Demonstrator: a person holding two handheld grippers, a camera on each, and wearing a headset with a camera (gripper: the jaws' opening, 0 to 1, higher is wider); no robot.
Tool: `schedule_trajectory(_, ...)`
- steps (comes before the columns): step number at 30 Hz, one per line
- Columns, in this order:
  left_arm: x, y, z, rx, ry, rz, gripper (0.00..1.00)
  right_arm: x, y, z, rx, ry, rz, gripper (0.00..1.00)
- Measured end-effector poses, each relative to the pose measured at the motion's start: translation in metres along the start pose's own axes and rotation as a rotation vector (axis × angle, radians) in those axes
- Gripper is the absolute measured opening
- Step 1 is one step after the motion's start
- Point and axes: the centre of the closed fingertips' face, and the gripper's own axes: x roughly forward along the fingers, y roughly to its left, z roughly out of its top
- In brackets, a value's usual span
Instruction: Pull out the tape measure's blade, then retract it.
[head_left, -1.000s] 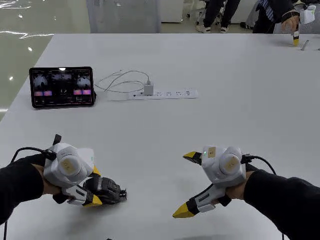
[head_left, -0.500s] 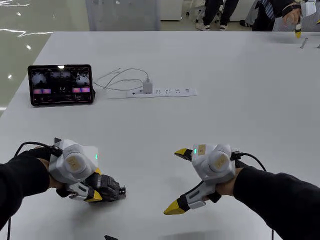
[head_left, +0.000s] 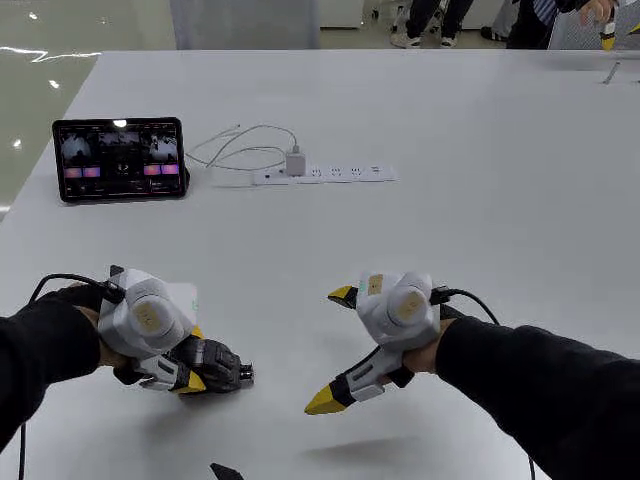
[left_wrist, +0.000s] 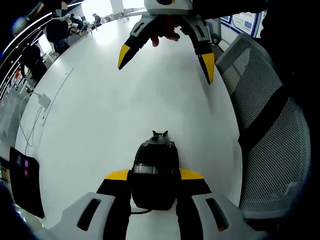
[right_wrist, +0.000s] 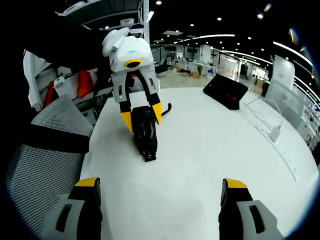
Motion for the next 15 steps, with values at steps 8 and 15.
schedule_trajectory(8, 0.0, 0.0, -0.001, 0.005, 0.007, 0.003, 0.29, 0.022, 0.006, 0.004, -0.032, 0.027, 0.039, 0.99)
schedule_trajectory(15, 0.0, 0.0, -0.001, 0.006, 0.011, 0.007, 0.29, 0.037, 0.007, 0.006, -0.046, 0.035, 0.058, 0.9)
